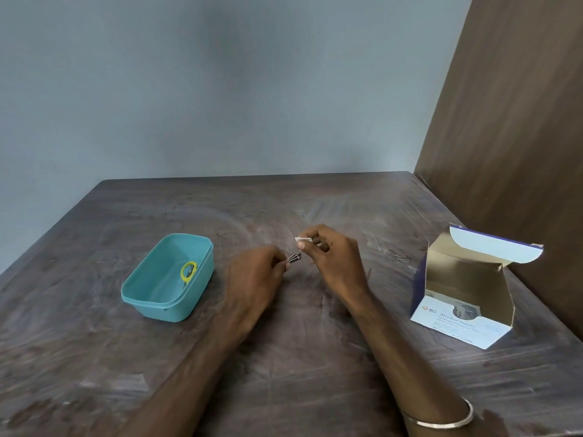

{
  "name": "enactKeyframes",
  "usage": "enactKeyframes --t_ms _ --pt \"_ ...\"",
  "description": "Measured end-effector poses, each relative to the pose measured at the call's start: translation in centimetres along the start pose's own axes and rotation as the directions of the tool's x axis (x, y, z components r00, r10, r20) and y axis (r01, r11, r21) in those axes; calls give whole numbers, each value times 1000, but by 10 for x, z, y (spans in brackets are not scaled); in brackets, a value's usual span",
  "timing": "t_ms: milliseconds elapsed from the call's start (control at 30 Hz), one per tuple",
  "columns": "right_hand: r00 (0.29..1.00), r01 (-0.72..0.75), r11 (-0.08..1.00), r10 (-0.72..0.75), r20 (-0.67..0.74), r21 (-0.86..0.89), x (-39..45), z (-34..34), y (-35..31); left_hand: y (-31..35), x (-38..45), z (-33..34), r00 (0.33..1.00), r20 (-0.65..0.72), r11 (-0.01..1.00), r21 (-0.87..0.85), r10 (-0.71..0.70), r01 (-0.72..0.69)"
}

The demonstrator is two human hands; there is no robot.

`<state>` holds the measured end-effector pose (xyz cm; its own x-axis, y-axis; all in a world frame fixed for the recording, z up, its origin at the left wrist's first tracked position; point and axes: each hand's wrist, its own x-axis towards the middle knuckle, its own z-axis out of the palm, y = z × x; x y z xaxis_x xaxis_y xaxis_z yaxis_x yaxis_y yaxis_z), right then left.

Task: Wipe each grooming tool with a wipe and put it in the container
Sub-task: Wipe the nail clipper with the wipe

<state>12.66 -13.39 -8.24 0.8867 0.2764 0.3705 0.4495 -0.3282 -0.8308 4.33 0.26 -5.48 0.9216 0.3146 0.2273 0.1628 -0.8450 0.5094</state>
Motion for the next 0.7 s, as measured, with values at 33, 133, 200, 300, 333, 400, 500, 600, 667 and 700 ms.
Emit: enactKeyframes --t_ms 33,133,200,300,333,400,500,600,667,700 --pt "1000 -4 1000 4 18 7 -1 0 -1 -1 0 0 1000 -11 1000 -18 -4 3" --pt "997 -13 1000 11 73 20 -1 2 -2 -5 -1 0 999 -35 998 -61 -18 16" --pt "995 -7 999 2 100 46 -2 4 -3 -7 0 2 998 -63 994 -105 -25 18" --pt "991 -3 997 -8 134 80 -3 4 -6 -11 1 4 993 -110 972 -235 -51 24" --pt "990 2 997 -14 144 82 -3 3 -7 -12 2 6 991 -113 957 -290 -67 31" --pt "987 17 996 -30 155 89 -3 2 -7 -15 3 7 991 -95 900 -434 -99 48" --pt "987 29 994 -45 155 106 -3 2 -8 -16 2 5 983 -41 761 -638 -180 113" --pt "987 33 991 -52 151 128 -3 3 -8 -16 1 3 971 48 621 -761 -234 187" --pt "987 29 989 -51 149 144 -3 3 -9 -17 2 3 962 102 538 -811 -254 228" --pt "988 27 988 -50 146 154 -3 4 -9 -18 2 3 958 119 508 -827 -260 240"
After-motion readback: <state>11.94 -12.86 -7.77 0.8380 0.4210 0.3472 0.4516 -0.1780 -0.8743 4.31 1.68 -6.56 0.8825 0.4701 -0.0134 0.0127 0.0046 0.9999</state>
